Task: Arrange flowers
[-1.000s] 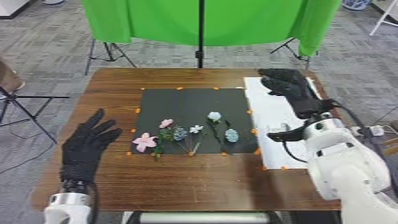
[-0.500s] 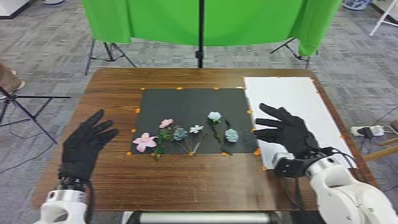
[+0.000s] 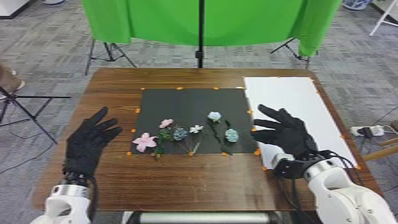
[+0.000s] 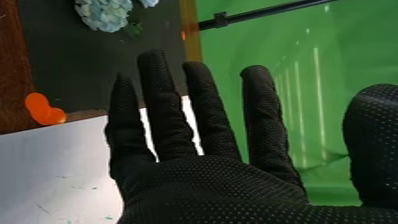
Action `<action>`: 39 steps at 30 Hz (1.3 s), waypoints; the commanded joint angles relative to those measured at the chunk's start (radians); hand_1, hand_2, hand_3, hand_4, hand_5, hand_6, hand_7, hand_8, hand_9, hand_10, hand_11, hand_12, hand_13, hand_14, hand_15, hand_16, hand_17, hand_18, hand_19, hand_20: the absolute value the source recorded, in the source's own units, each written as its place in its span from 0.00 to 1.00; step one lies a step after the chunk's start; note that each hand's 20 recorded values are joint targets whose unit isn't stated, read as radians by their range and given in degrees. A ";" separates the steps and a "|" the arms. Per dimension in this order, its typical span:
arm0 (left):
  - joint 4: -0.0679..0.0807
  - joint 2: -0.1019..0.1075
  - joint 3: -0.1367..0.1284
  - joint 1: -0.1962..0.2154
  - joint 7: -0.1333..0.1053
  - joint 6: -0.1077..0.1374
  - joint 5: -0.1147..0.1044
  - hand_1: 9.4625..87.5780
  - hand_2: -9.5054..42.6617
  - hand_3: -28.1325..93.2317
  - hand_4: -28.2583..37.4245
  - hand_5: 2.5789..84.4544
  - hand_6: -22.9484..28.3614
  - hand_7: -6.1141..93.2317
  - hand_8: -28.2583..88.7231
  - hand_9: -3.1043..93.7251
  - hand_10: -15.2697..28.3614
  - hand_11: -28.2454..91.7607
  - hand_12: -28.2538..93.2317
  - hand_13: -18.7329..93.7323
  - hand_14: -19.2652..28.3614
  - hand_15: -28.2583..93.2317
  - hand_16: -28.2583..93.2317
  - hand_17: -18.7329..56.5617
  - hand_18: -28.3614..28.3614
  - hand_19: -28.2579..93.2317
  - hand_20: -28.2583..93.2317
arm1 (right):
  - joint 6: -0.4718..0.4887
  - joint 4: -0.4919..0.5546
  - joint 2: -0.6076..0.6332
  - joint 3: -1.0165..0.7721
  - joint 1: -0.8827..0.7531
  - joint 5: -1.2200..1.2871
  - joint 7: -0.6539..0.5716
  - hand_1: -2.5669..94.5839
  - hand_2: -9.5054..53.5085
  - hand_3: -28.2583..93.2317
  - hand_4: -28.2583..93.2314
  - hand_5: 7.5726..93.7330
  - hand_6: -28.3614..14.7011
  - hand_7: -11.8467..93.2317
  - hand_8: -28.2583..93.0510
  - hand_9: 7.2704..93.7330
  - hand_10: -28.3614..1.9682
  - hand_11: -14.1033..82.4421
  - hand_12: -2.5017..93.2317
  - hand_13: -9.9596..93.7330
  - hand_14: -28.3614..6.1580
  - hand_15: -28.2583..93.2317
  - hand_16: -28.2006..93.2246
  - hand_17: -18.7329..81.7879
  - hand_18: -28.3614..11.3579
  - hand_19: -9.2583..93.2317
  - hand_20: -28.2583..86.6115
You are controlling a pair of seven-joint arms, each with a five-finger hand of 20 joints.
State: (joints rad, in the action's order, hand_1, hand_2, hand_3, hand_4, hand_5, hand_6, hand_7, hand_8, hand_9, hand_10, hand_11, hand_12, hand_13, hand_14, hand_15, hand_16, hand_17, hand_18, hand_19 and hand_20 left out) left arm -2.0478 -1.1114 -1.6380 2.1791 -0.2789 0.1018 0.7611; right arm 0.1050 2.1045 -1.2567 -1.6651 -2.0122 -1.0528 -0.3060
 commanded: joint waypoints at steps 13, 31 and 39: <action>0.007 -0.055 -0.008 -0.014 0.057 -0.060 0.010 0.14 0.34 0.83 0.00 0.42 0.61 0.14 0.19 0.41 0.82 0.47 0.36 0.41 0.98 0.73 0.19 0.20 1.00 0.66 0.53 | 0.013 -0.004 -0.021 0.001 -0.005 -0.009 -0.005 0.15 0.27 0.85 0.00 0.40 0.74 0.20 0.14 0.44 0.39 0.23 0.17 0.46 0.22 0.48 0.36 0.22 0.10 0.59 0.49; 0.004 -0.026 0.024 -0.013 0.002 -0.009 -0.012 0.14 0.34 0.84 0.00 0.40 0.60 0.14 0.19 0.38 0.78 0.44 0.35 0.39 0.94 0.68 0.18 0.20 1.00 0.65 0.52 | 0.021 -0.022 -0.015 0.011 0.026 -0.007 0.002 0.16 0.27 0.85 0.00 0.40 0.74 0.20 0.14 0.44 0.39 0.23 0.17 0.46 0.22 0.48 0.36 0.22 0.11 0.58 0.48; 0.001 -0.022 0.022 -0.007 -0.009 -0.003 -0.013 0.14 0.34 0.84 0.00 0.39 0.59 0.14 0.19 0.38 0.78 0.43 0.36 0.39 0.94 0.67 0.19 0.20 1.00 0.65 0.52 | 0.017 -0.027 -0.010 0.008 0.029 -0.003 0.010 0.16 0.27 0.85 0.00 0.40 0.75 0.21 0.14 0.45 0.41 0.23 0.17 0.46 0.22 0.46 0.36 0.21 0.10 0.56 0.47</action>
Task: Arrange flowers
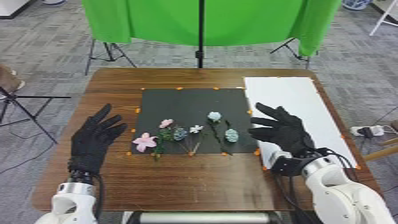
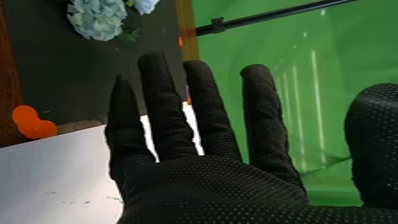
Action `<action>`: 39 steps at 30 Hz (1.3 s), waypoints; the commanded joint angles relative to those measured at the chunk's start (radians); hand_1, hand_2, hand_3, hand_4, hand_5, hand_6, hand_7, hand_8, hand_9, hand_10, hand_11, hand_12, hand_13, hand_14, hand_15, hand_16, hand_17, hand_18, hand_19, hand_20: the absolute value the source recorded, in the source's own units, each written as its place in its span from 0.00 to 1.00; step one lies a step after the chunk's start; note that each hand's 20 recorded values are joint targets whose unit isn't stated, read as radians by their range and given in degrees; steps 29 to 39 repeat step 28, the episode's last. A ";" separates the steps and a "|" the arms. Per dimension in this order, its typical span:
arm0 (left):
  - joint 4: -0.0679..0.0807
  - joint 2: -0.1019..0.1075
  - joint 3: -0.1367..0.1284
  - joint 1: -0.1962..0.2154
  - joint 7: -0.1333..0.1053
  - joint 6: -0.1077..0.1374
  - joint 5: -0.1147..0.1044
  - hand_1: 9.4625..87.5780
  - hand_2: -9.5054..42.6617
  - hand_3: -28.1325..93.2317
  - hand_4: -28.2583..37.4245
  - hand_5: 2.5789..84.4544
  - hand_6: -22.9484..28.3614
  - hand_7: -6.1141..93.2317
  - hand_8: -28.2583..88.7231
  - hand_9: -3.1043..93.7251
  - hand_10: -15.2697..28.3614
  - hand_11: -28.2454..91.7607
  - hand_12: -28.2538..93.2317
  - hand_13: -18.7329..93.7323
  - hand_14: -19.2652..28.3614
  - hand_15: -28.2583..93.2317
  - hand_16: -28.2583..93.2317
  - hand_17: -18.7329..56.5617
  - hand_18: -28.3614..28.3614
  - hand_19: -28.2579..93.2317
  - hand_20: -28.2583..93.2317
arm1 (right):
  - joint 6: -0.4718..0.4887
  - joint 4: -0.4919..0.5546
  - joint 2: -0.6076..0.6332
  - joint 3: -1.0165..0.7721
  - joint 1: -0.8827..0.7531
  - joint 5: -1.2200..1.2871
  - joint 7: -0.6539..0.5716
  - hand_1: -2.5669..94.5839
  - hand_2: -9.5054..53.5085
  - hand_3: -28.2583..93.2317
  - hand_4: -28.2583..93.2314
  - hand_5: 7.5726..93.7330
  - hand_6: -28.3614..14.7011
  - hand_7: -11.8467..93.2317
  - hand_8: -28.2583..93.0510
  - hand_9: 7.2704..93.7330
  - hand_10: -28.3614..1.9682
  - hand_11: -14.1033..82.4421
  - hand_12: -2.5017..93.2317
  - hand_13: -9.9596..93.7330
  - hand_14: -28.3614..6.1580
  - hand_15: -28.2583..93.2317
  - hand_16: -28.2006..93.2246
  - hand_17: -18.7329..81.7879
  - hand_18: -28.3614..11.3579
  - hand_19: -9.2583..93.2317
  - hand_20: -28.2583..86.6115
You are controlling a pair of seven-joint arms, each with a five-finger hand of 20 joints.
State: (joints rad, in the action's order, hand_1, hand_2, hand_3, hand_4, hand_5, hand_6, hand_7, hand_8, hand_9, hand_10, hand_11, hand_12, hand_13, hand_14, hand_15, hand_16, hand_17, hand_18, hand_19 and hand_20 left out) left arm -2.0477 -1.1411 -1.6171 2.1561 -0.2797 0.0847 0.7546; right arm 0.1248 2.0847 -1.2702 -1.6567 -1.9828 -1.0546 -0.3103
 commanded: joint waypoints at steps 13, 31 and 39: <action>-0.003 0.004 -0.001 0.020 -0.006 0.002 0.004 0.14 0.34 0.83 0.00 0.39 0.59 0.14 0.19 0.37 0.79 0.43 0.36 0.38 0.93 0.66 0.20 0.19 1.00 0.65 0.51 | -0.001 -0.012 0.004 -0.002 0.004 -0.005 0.021 0.16 0.26 0.86 0.00 0.41 0.75 0.21 0.14 0.44 0.52 0.23 0.17 0.40 0.22 0.38 0.40 0.21 0.09 0.56 0.47; -0.002 0.007 0.004 0.024 -0.020 0.007 -0.002 0.14 0.34 0.84 0.00 0.39 0.60 0.14 0.19 0.37 0.79 0.44 0.36 0.38 0.93 0.67 0.20 0.20 1.00 0.65 0.51 | -0.005 -0.016 0.005 0.003 0.011 -0.003 0.024 0.16 0.26 0.85 0.00 0.41 0.76 0.21 0.14 0.44 0.53 0.22 0.17 0.40 0.22 0.36 0.42 0.21 0.09 0.56 0.47; -0.002 0.007 0.004 0.024 -0.020 0.007 -0.002 0.14 0.34 0.84 0.00 0.39 0.60 0.14 0.19 0.37 0.79 0.44 0.36 0.38 0.93 0.67 0.20 0.20 1.00 0.65 0.51 | -0.005 -0.016 0.005 0.003 0.011 -0.003 0.024 0.16 0.26 0.85 0.00 0.41 0.76 0.21 0.14 0.44 0.53 0.22 0.17 0.40 0.22 0.36 0.42 0.21 0.09 0.56 0.47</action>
